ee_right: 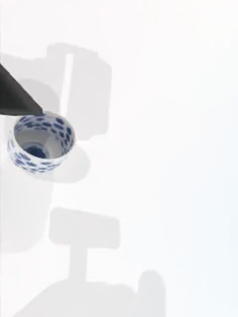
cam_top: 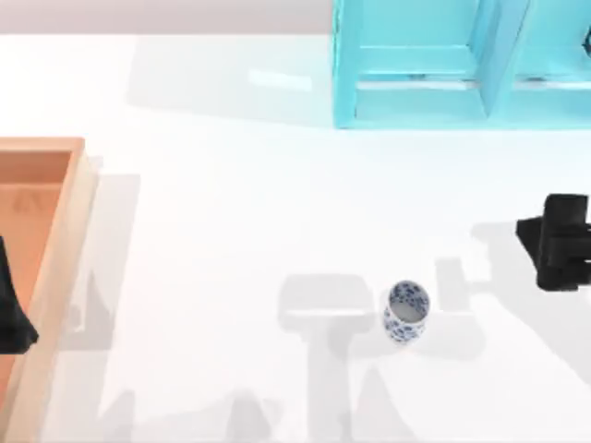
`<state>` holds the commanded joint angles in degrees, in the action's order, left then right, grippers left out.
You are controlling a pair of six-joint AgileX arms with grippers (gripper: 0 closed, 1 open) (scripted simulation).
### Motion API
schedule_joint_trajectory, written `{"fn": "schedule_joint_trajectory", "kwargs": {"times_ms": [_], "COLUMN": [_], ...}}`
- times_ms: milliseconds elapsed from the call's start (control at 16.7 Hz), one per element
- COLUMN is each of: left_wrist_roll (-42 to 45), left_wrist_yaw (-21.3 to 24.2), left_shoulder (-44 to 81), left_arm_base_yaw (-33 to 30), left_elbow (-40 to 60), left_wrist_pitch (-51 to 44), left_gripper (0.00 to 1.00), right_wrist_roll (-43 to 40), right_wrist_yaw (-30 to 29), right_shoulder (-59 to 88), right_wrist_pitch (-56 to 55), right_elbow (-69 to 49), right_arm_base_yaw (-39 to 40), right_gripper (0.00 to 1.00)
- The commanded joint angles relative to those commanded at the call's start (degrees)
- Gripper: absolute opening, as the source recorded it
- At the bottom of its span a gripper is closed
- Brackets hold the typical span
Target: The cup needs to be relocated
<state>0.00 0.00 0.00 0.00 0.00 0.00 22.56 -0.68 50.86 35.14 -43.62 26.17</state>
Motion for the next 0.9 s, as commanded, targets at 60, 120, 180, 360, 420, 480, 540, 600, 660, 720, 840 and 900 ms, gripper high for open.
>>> {"fn": "schedule_joint_trajectory", "kwargs": {"times_ms": [60,120,180,360,420,480,540,600,660,720,840,900], "left_wrist_roll": [0.00,0.00,0.00,0.00,0.00,0.00,0.00,0.00,0.00,0.00,0.00,0.00], "left_wrist_yaw": [0.00,0.00,0.00,0.00,0.00,0.00,0.00,0.00,0.00,0.00,0.00,0.00], "left_shoulder": [0.00,0.00,0.00,0.00,0.00,0.00,0.00,0.00,0.00,0.00,0.00,0.00], "left_arm_base_yaw": [0.00,0.00,0.00,0.00,0.00,0.00,0.00,0.00,0.00,0.00,0.00,0.00], "left_elbow": [0.00,0.00,0.00,0.00,0.00,0.00,0.00,0.00,0.00,0.00,0.00,0.00], "left_wrist_pitch": [0.00,0.00,0.00,0.00,0.00,0.00,0.00,0.00,0.00,0.00,0.00,0.00], "left_gripper": [1.00,1.00,1.00,1.00,1.00,1.00,1.00,1.00,1.00,1.00,1.00,1.00], "right_wrist_roll": [1.93,3.73,5.39,9.40,10.40,11.23,11.91,12.45,12.86,13.16,13.48,13.52], "right_wrist_yaw": [-0.04,-0.05,-0.05,0.12,0.21,0.30,0.38,0.46,0.53,0.59,0.66,0.66], "right_shoulder": [6.44,12.81,18.93,34.67,38.92,42.66,45.94,48.79,51.25,53.29,55.87,56.28], "right_wrist_pitch": [4.14,8.22,12.19,22.93,25.97,28.67,31.04,33.06,34.75,36.08,37.65,37.89], "right_elbow": [-4.62,-9.17,-13.60,-25.64,-29.27,-32.73,-35.96,-38.88,-41.41,-43.50,-46.10,-46.52], "right_arm_base_yaw": [1.90,3.58,5.04,8.04,8.61,8.98,9.20,9.30,9.30,9.25,9.10,9.07], "right_gripper": [1.00,1.00,1.00,1.00,1.00,1.00,1.00,1.00,1.00,1.00,1.00,1.00]}}
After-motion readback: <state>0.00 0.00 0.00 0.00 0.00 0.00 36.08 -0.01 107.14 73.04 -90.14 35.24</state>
